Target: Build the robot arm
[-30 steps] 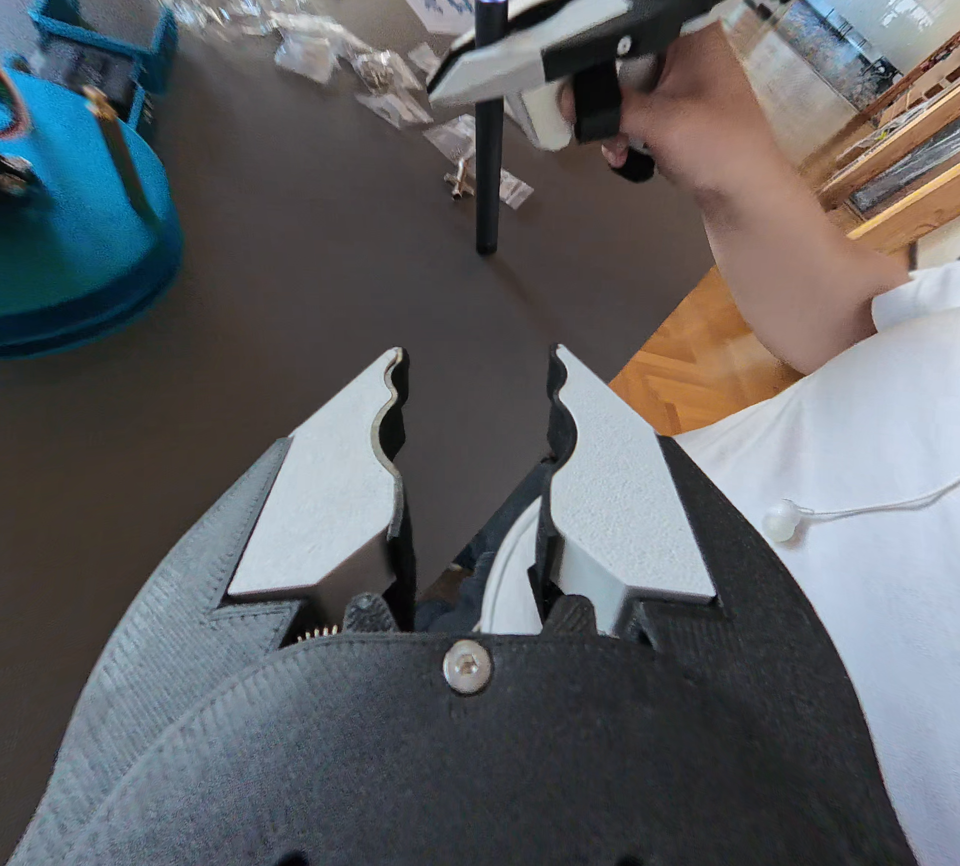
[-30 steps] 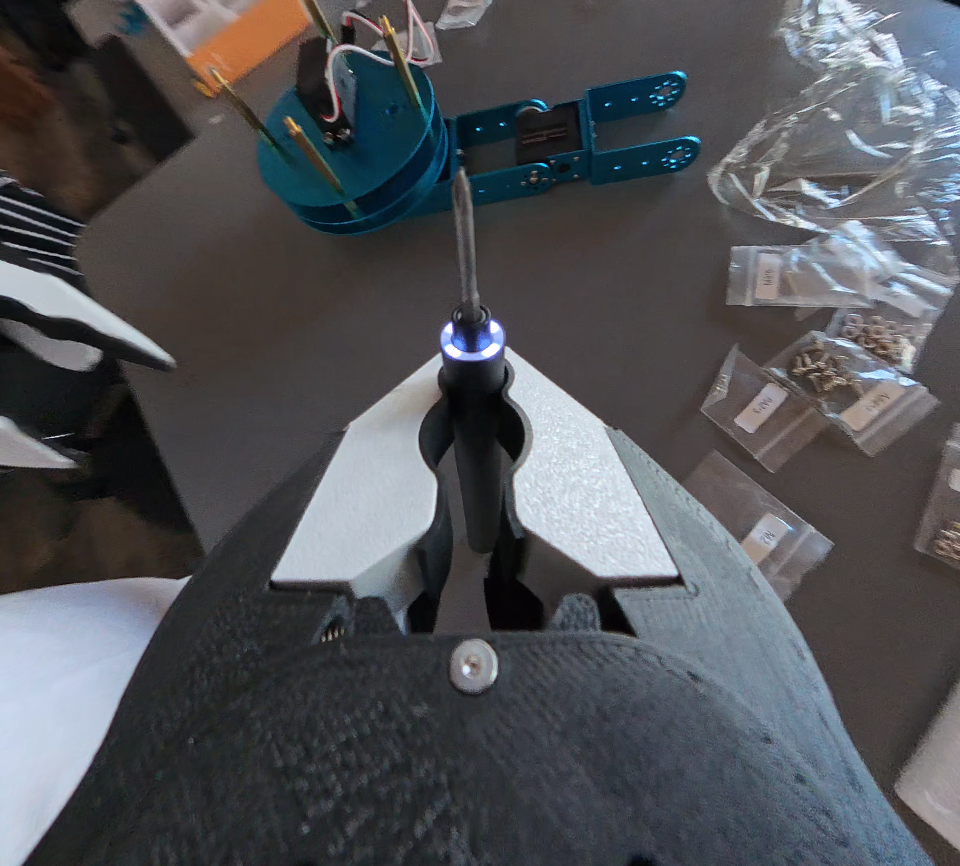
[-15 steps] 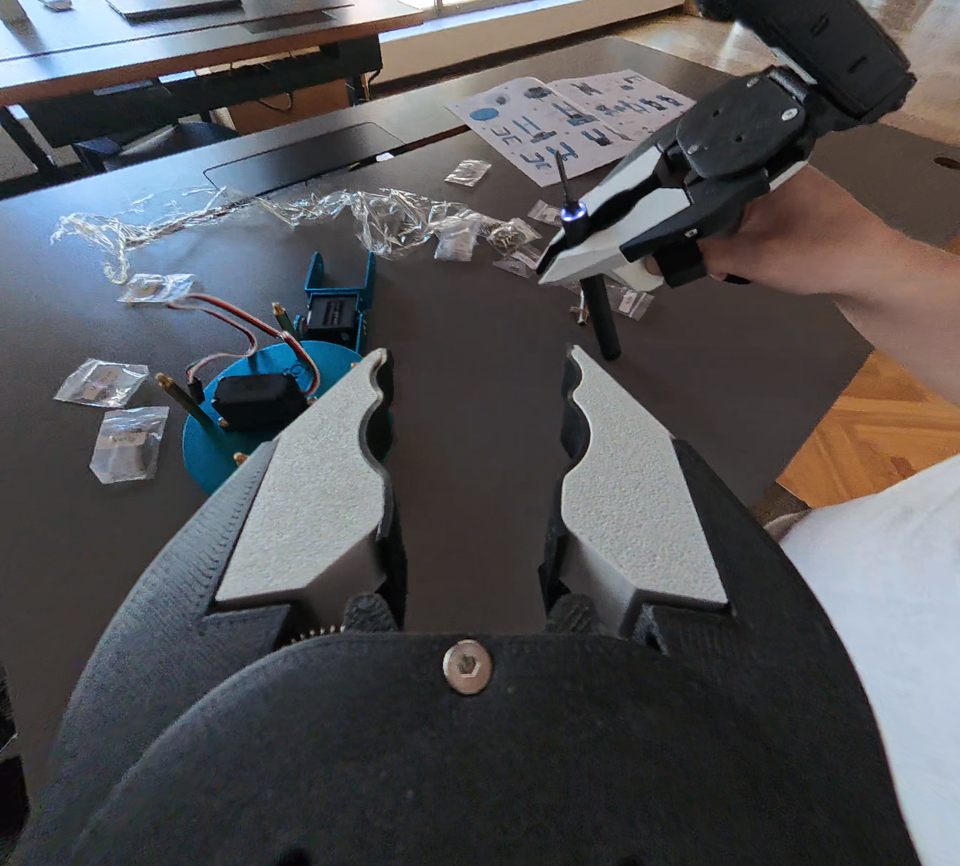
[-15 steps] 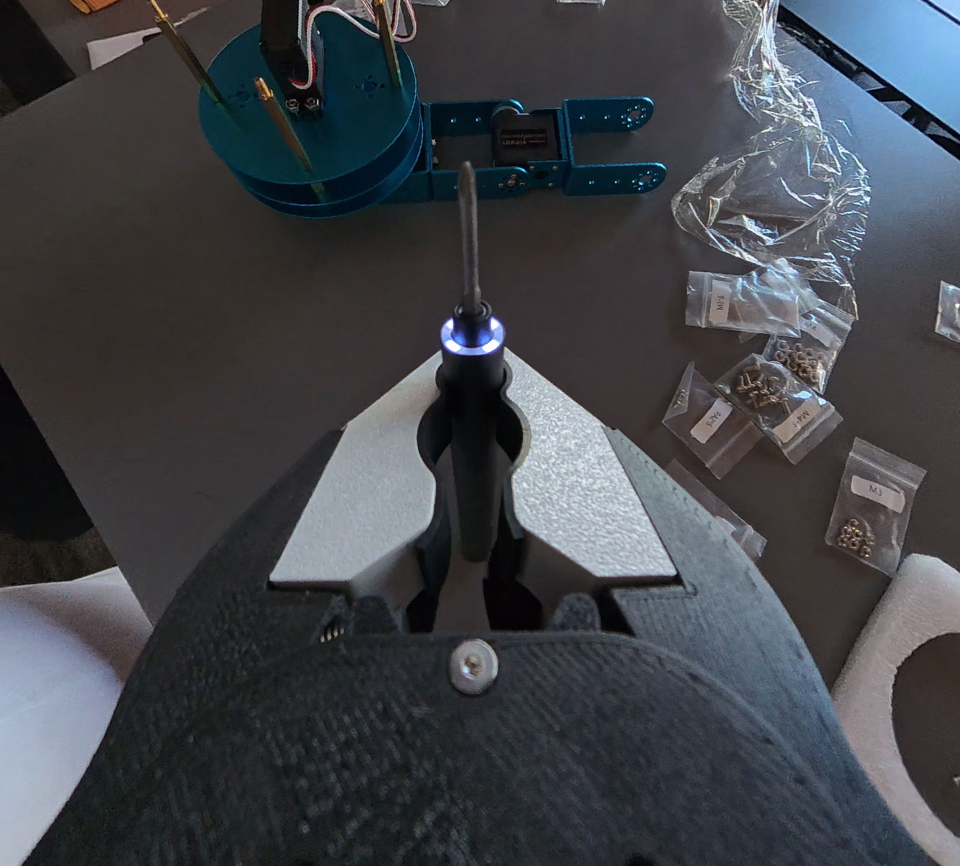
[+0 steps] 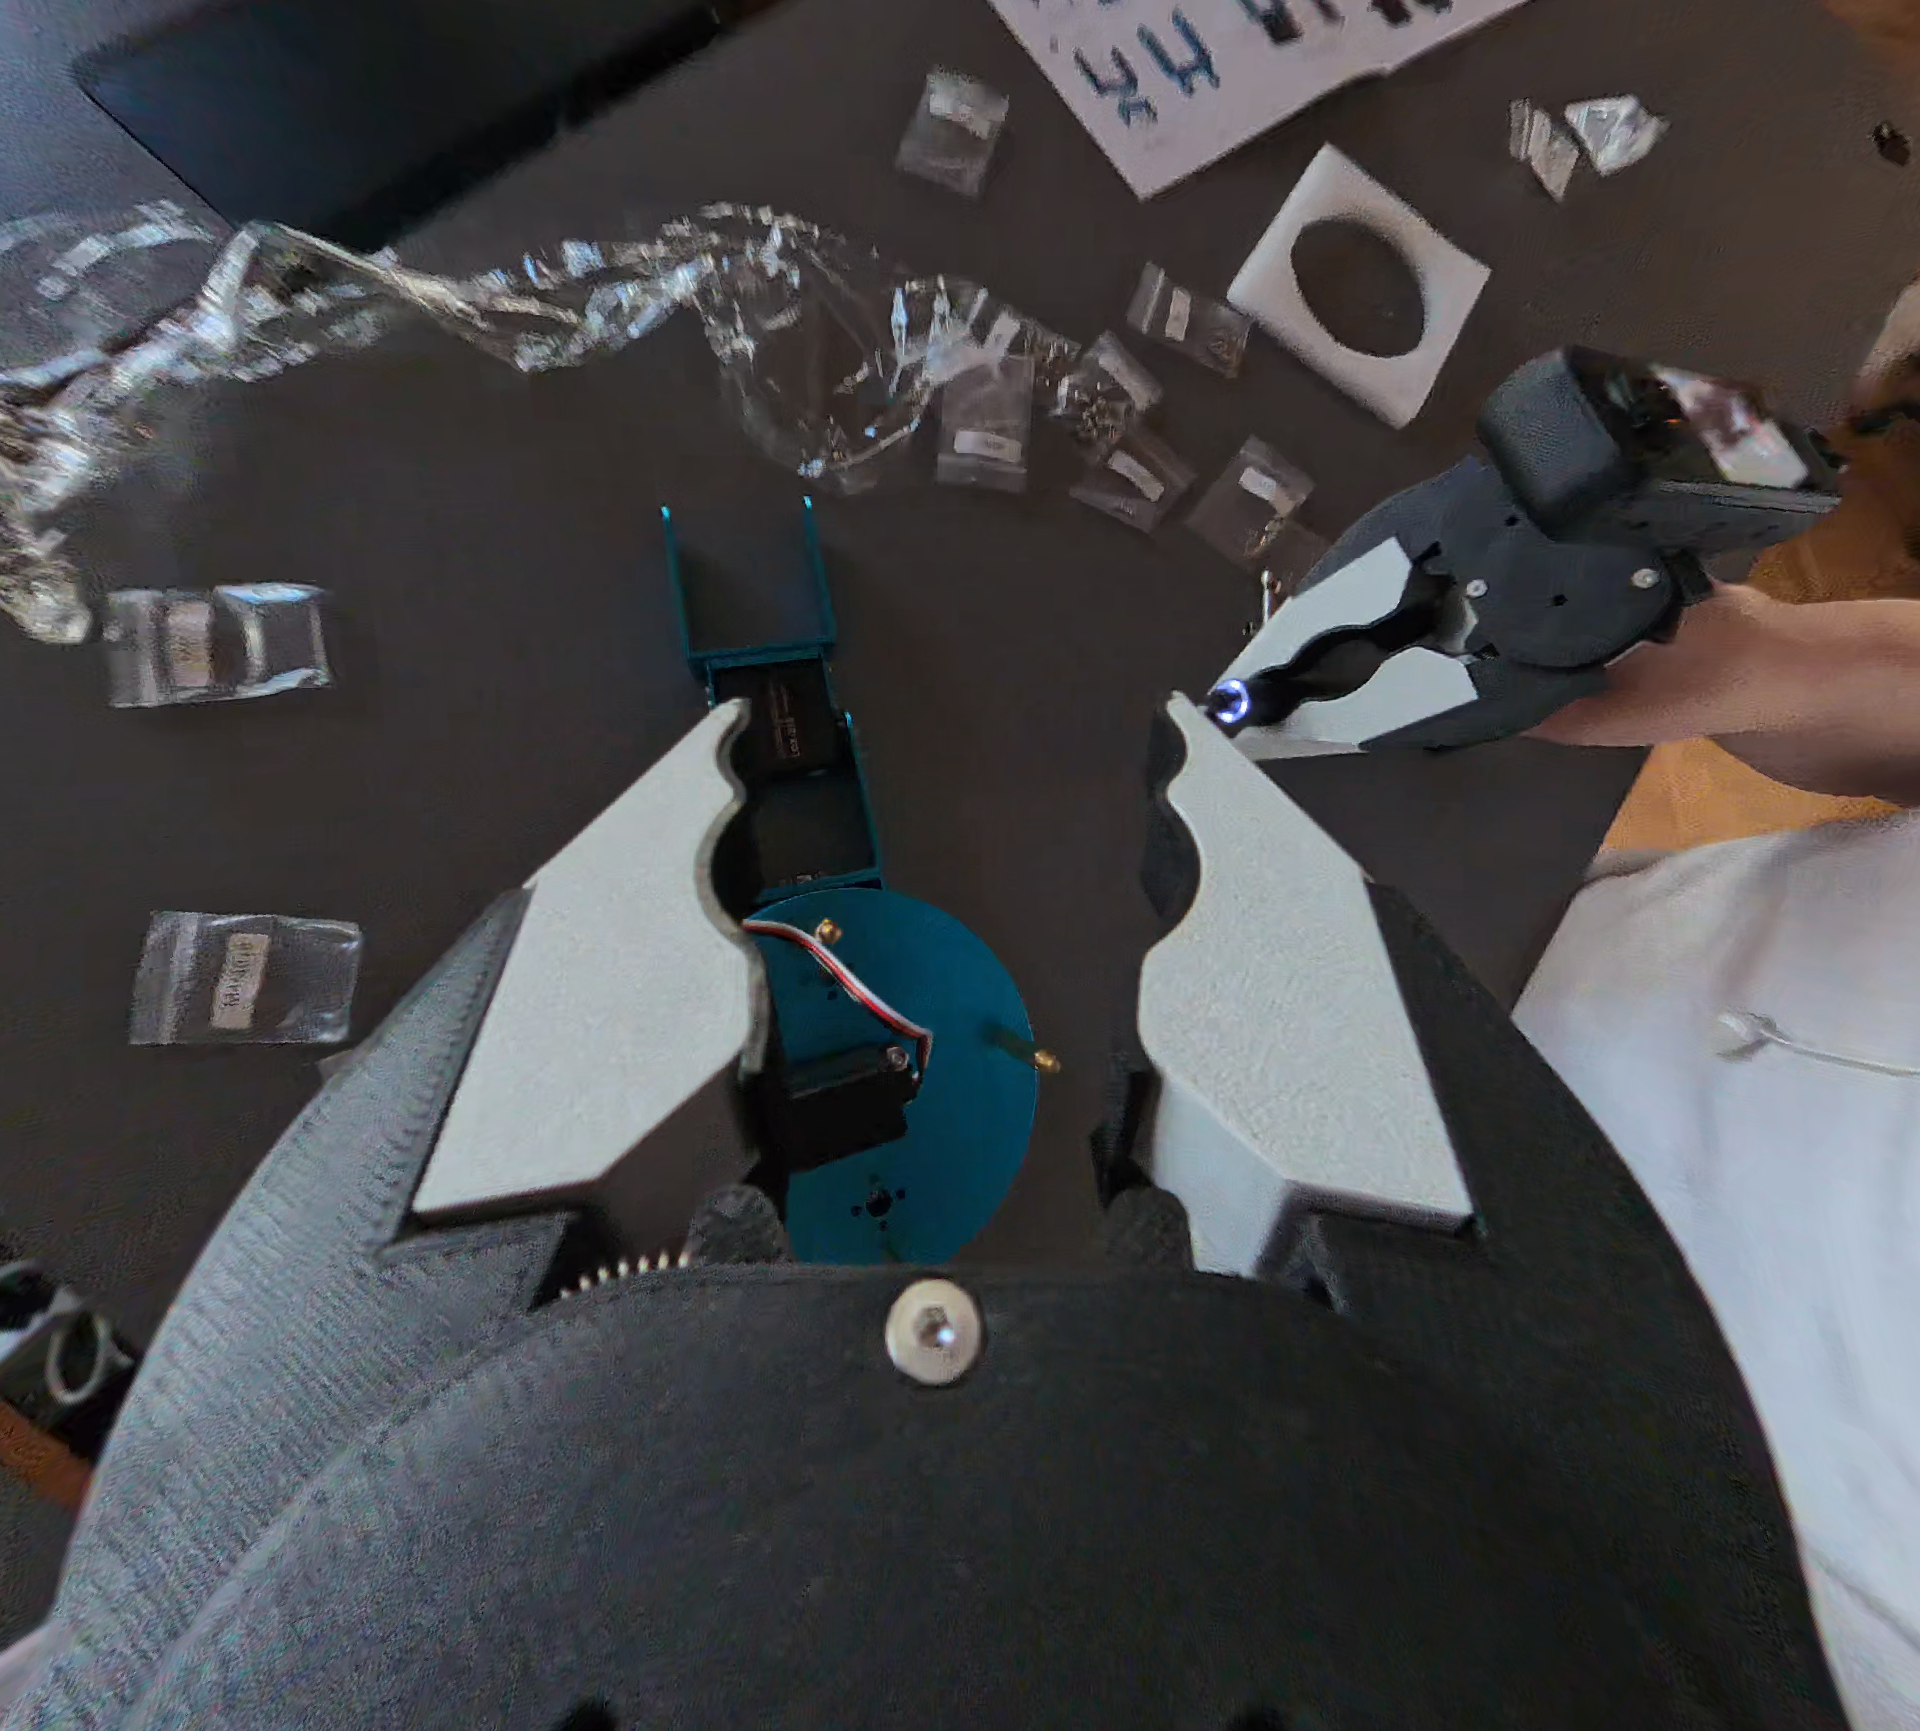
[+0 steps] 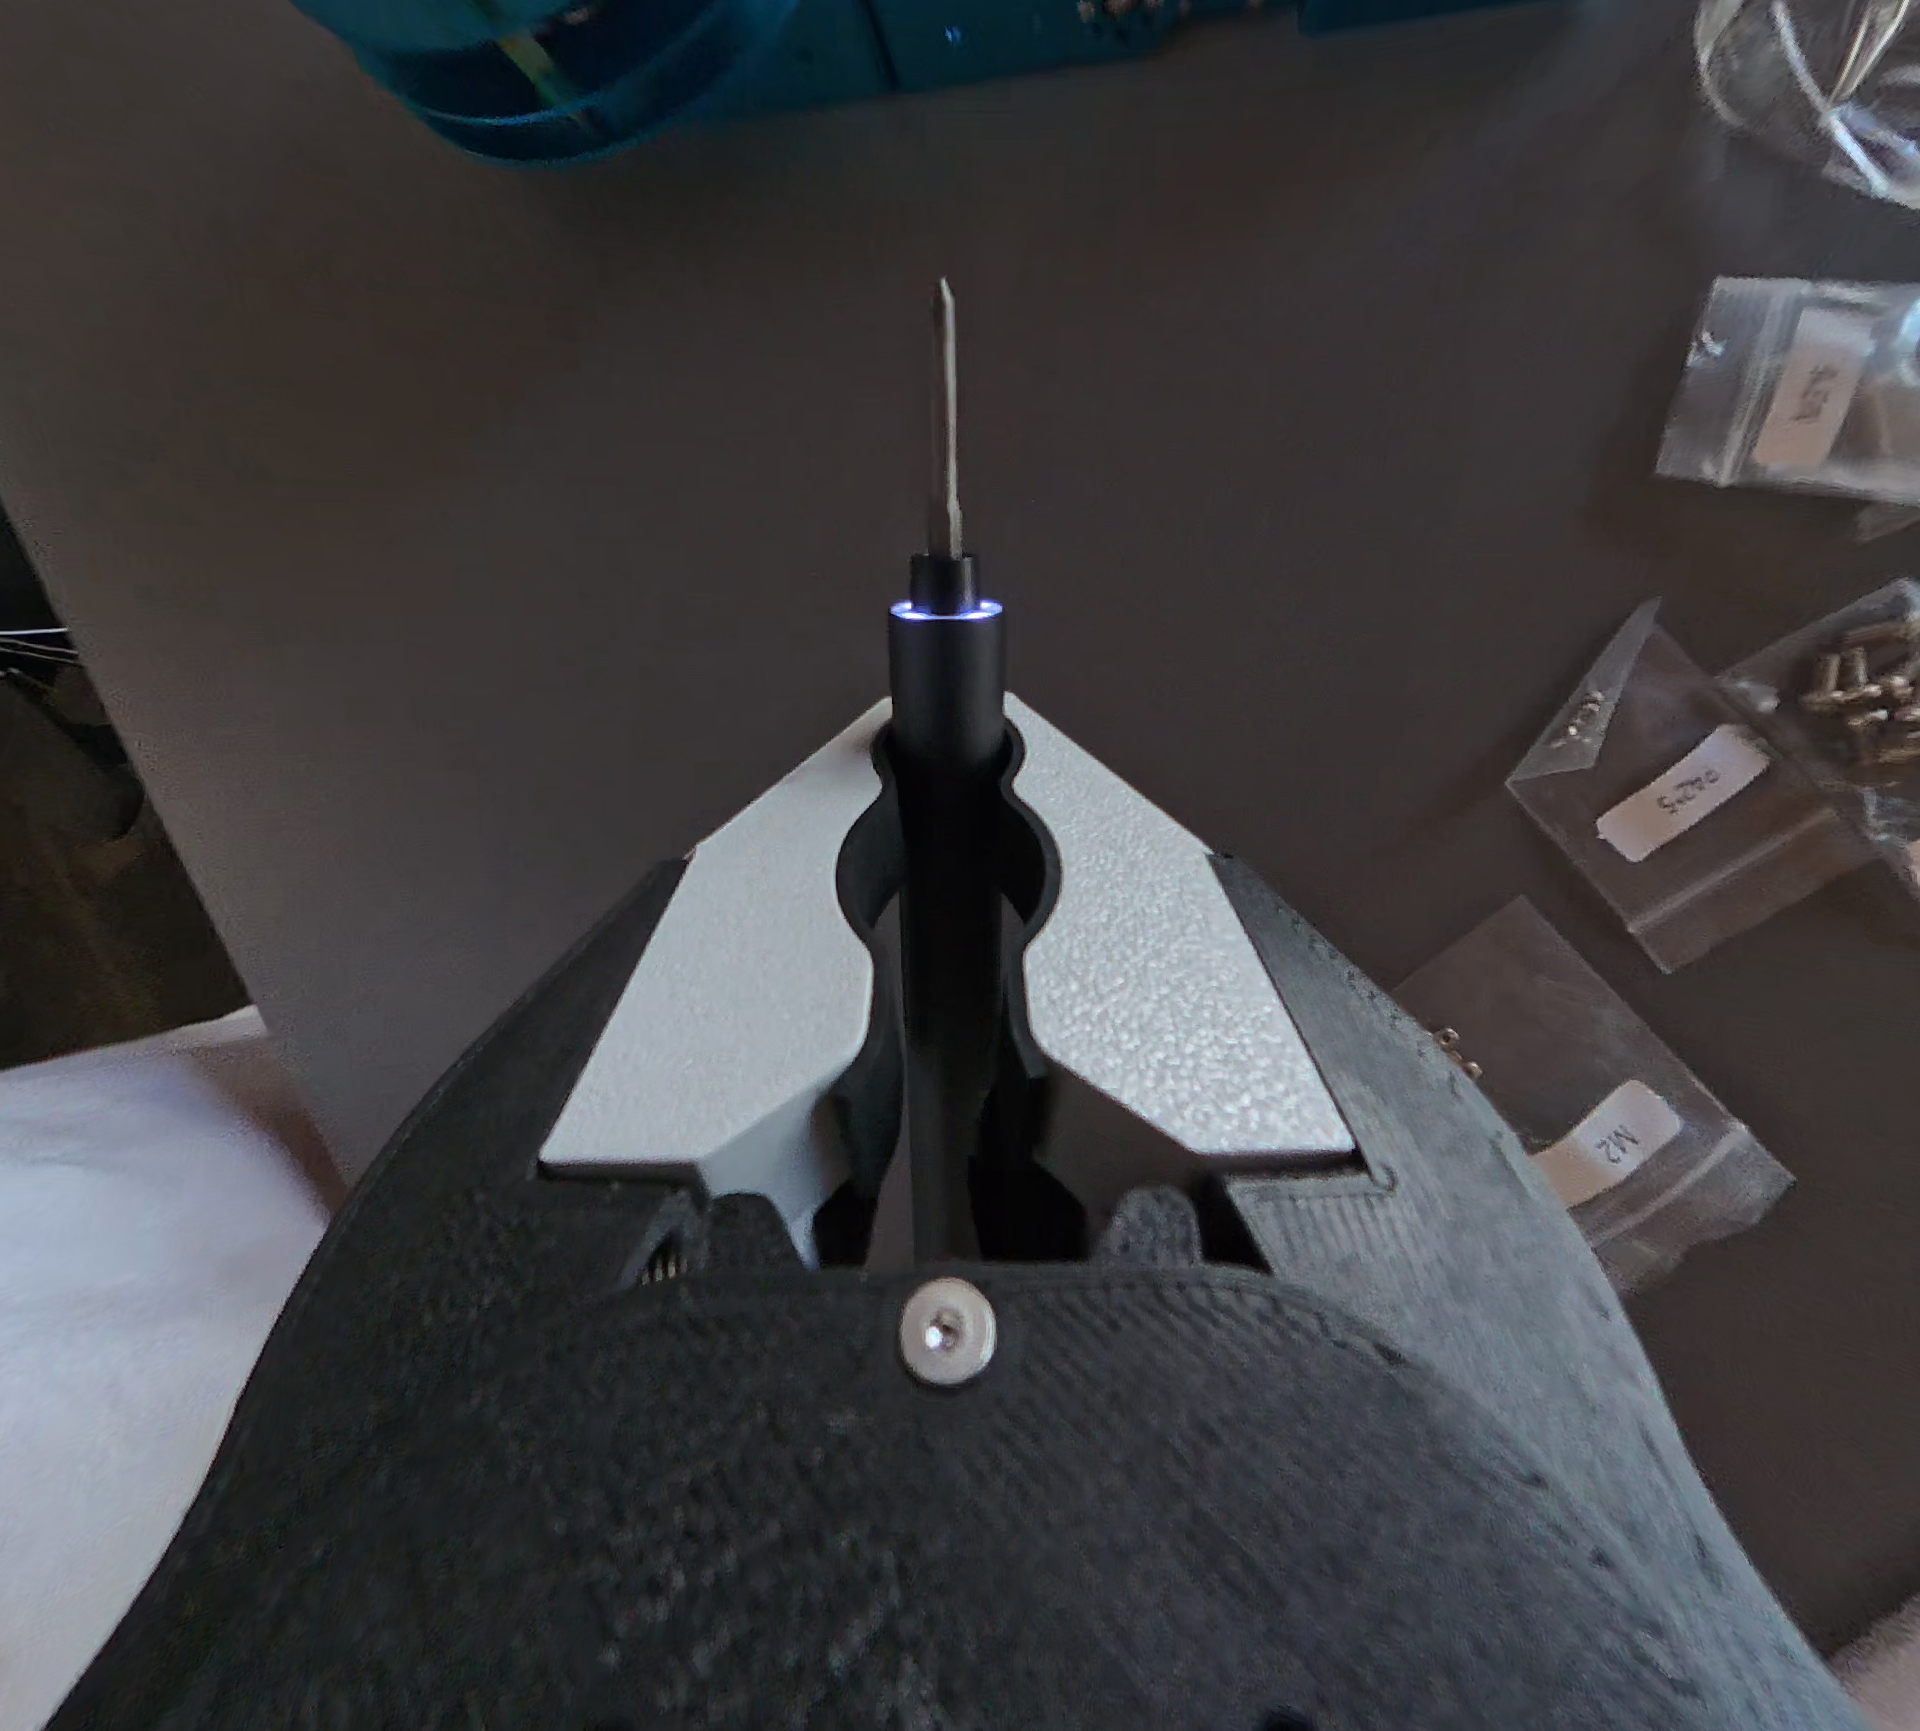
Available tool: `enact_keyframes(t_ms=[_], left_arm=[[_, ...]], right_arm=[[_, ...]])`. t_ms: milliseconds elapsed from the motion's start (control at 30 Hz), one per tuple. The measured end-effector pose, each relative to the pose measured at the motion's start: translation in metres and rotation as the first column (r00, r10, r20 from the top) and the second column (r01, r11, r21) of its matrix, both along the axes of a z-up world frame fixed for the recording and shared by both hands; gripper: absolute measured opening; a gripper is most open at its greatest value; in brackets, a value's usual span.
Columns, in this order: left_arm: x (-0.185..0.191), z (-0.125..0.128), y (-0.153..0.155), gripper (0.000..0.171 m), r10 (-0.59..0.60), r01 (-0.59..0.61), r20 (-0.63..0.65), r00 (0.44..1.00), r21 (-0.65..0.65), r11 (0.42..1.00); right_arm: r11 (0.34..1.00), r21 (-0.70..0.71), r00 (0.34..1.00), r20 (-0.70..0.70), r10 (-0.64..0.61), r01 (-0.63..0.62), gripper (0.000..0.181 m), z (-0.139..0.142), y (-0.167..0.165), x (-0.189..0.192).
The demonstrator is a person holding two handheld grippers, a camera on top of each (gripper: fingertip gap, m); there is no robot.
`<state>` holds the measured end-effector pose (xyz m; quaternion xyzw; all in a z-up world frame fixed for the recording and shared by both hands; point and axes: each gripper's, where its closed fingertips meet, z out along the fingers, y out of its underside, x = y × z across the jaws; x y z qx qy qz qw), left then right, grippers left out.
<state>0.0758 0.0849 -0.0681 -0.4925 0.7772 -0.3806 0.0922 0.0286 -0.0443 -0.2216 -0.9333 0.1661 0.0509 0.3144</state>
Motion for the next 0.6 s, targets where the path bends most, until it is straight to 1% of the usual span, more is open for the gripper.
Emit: enact_keyframes(t_ms=[33,100,167,200,267,333,400,433,533,600], left_arm=[[0.007,-0.017,0.0,0.072,-0.02,0.021,-0.081,0.997,0.006,1.0],[0.018,-0.055,0.005,0.075,-0.048,0.066,-0.224,0.973,0.072,0.995],[0.026,-0.085,0.012,0.08,-0.071,0.113,-0.301,0.951,0.125,0.986],[0.031,-0.097,0.018,0.087,-0.071,0.132,-0.328,0.942,0.168,0.977],[0.039,-0.119,0.03,0.095,-0.073,0.177,-0.361,0.93,0.263,0.948],[0.04,-0.136,0.029,0.1,-0.086,0.217,-0.408,0.909,0.285,0.934],[0.034,-0.15,0.026,0.099,-0.102,0.257,-0.466,0.879,0.282,0.924],[0.033,-0.155,0.027,0.099,-0.098,0.271,-0.48,0.872,0.306,0.913],[0.032,-0.163,0.029,0.093,-0.107,0.313,-0.485,0.868,0.368,0.875],[0.03,-0.165,0.026,0.092,-0.116,0.331,-0.509,0.853,0.355,0.874]], right_arm=[[1.0,-0.012,1.0,0.001,-0.014,0.014,0.012,-0.004,0.0,0.001],[0.998,-0.038,0.999,0.017,-0.048,0.049,0.011,-0.012,-0.001,0.006],[0.994,-0.063,0.996,0.033,-0.087,0.089,0.011,-0.019,-0.001,0.01],[0.992,-0.075,0.994,0.032,-0.104,0.106,0.011,-0.023,-0.001,0.011],[0.987,-0.061,0.988,0.034,-0.148,0.15,0.011,-0.023,0.001,0.013],[0.983,-0.043,0.984,0.032,-0.177,0.178,0.012,-0.023,0.004,0.014],[0.98,-0.029,0.98,0.039,-0.194,0.195,0.012,-0.023,0.005,0.014],[0.978,-0.021,0.978,0.042,-0.204,0.206,0.012,-0.023,0.005,0.014],[0.974,0.016,0.973,0.051,-0.225,0.224,0.013,-0.023,0.005,0.014],[0.975,0.03,0.974,0.035,-0.222,0.221,0.013,-0.023,0.005,0.013]])
